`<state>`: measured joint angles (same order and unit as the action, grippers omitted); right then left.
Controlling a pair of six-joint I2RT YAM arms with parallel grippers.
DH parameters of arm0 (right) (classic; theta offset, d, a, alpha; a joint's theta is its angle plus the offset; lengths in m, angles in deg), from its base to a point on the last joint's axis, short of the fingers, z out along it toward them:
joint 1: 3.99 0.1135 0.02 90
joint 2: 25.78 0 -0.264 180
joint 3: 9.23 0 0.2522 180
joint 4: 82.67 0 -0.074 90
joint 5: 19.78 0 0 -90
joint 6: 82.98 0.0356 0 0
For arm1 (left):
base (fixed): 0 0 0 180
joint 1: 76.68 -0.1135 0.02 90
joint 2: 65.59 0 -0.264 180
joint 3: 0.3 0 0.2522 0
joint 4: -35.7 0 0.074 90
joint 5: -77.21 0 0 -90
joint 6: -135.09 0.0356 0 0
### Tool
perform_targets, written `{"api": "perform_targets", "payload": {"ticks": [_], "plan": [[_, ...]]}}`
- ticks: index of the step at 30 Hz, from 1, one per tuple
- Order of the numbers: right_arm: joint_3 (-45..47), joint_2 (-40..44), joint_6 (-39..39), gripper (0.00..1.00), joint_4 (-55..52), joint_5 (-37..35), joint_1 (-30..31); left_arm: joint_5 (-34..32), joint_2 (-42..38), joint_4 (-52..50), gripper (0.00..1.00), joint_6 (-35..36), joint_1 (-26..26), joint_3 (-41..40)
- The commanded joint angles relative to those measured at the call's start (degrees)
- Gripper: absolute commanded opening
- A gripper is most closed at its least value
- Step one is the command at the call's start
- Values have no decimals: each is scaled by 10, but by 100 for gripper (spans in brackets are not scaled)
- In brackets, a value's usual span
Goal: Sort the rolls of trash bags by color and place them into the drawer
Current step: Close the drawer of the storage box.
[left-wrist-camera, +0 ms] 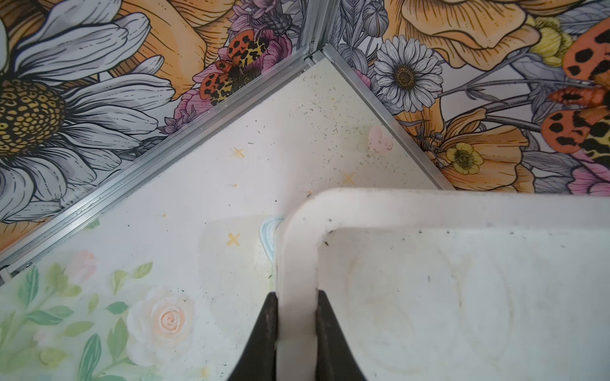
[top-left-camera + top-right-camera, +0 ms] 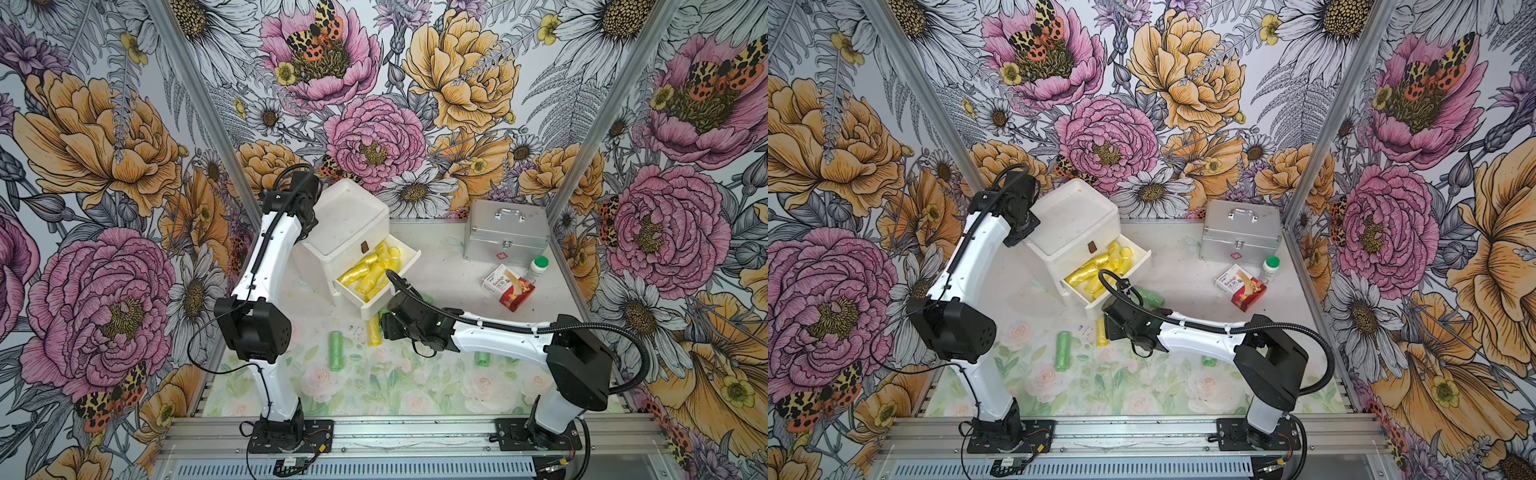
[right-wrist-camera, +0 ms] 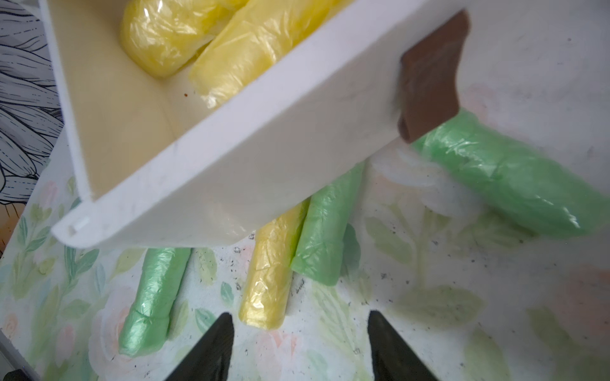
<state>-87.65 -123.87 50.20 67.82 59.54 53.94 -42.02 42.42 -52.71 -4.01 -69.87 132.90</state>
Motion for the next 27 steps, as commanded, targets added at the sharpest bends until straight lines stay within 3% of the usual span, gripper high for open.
{"api": "perform_targets", "payload": {"ticks": [1, 14, 27], "plan": [[-33, -29, -22, 65, 17, 4, 8, -51, 8, -45, 0, -3, -28, 10], [-61, -117, -69, 58, 50, 11, 25, -17, 17, -43, 0, -3, -19, -24], [-53, -152, -96, 54, 72, -15, 35, -6, 22, -42, 0, -1, -11, -26]]}}
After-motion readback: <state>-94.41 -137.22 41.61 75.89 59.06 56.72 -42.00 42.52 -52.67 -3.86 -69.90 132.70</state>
